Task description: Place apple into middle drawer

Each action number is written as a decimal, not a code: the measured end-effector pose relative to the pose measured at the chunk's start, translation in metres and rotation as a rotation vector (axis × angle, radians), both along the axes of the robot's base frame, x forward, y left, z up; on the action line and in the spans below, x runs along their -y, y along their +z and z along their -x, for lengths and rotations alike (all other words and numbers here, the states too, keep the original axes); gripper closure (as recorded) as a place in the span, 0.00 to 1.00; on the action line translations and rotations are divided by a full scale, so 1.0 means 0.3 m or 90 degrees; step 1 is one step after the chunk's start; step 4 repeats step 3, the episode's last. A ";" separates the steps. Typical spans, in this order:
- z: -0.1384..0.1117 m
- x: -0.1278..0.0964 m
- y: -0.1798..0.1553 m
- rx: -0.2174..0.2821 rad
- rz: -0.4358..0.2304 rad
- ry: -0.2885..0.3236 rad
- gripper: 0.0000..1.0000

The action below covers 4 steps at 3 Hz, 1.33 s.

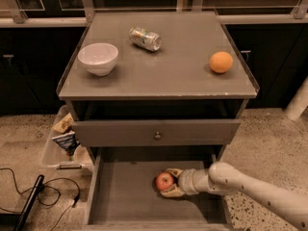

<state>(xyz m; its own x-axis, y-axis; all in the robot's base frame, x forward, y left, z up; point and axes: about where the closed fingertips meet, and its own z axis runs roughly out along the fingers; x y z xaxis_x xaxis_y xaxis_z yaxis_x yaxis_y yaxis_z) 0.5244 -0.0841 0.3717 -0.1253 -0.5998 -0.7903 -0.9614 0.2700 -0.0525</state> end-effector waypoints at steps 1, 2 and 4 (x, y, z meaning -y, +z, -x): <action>0.000 0.000 0.000 0.000 0.000 0.000 0.12; 0.000 0.000 0.000 0.000 0.000 0.000 0.00; 0.000 0.000 0.000 0.000 0.000 0.000 0.00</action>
Offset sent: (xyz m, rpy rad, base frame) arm 0.0000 0.0000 0.0000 0.0000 0.0000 0.0000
